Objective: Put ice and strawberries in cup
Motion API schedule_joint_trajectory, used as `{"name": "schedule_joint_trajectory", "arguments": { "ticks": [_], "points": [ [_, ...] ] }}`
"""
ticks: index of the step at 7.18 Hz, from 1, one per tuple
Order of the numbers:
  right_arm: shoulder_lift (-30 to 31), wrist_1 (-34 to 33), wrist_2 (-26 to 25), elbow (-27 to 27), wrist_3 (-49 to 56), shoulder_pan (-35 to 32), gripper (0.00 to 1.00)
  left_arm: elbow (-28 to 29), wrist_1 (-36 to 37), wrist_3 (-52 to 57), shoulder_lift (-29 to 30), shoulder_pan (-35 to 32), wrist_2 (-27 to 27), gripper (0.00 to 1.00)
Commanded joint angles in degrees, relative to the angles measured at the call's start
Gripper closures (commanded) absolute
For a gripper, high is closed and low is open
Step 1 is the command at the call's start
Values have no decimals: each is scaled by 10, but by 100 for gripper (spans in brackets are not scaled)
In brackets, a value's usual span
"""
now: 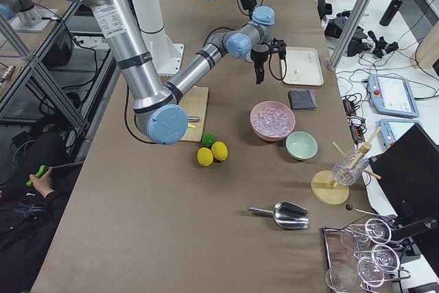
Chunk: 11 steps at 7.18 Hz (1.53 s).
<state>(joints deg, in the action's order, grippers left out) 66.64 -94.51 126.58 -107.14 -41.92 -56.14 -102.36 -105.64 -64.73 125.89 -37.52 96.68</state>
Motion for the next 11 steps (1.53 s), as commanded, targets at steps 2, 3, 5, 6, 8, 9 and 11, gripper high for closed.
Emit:
{"name": "schedule_joint_trajectory", "arguments": {
  "ticks": [2,3,5,6,8,9,11],
  "points": [
    [87,-5,16,42,248,-131,1,-36,-51,232,-157,-113,4,2],
    [113,-3,18,81,360,-189,1,-38,-44,235,-184,-170,33,2],
    [152,-1,55,161,519,-294,1,-10,-12,398,-257,-375,288,2],
    [181,1,61,170,525,-321,1,7,17,541,-298,-450,334,2],
    [218,-2,61,160,504,-361,0,21,70,646,-373,-492,333,2],
    [229,0,61,158,490,-369,0,40,69,653,-384,-492,334,2],
    [227,1,60,158,465,-370,1,61,75,652,-385,-495,337,2]
  ]
}}
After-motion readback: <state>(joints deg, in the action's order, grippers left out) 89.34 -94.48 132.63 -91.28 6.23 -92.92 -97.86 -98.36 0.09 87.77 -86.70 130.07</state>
